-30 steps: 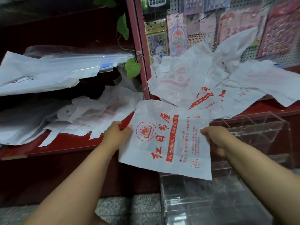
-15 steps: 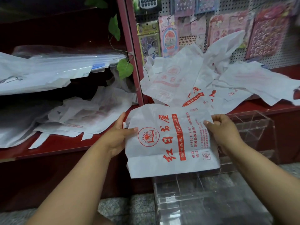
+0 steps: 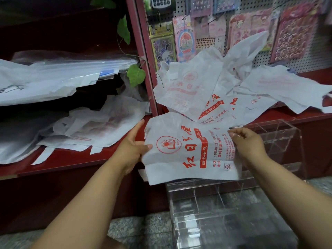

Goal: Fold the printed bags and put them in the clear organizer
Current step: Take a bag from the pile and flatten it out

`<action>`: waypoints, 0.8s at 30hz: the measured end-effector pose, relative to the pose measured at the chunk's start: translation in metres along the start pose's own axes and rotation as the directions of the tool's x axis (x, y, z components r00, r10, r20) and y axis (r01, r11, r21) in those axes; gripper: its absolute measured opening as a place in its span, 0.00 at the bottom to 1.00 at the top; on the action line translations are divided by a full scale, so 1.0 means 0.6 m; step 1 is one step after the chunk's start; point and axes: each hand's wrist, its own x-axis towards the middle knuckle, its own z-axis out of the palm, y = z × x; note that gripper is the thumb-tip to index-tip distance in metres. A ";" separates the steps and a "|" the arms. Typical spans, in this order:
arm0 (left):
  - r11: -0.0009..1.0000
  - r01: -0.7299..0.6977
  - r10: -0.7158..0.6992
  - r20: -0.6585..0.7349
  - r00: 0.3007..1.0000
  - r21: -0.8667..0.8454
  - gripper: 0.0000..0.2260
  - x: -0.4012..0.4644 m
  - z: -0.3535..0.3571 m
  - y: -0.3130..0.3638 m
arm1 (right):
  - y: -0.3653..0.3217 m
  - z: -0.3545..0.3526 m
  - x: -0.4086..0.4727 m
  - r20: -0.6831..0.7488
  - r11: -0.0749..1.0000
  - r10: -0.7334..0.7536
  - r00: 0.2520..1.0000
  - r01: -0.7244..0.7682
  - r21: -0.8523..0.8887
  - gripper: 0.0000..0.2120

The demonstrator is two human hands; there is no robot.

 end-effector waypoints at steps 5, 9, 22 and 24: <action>1.000 0.008 -0.007 -0.051 0.999 0.016 0.16 0.002 -0.009 0.000 | -0.007 -0.004 -0.003 0.083 0.999 -0.035 0.996 0.035 0.000 0.06; 0.999 -0.010 0.013 -0.059 0.998 0.046 0.16 0.003 -0.015 -0.001 | -0.025 -0.011 -0.013 0.228 0.998 -0.031 0.973 0.016 0.064 0.08; 0.982 -0.167 0.174 -0.080 0.982 0.083 0.14 -0.033 -0.019 0.047 | -0.069 -0.022 -0.013 0.269 0.949 -0.144 0.952 0.056 0.310 0.23; 0.978 -0.173 0.188 -0.139 0.972 0.113 0.13 -0.033 -0.025 0.048 | -0.067 -0.024 -0.015 0.254 0.964 -0.201 0.946 0.145 0.222 0.22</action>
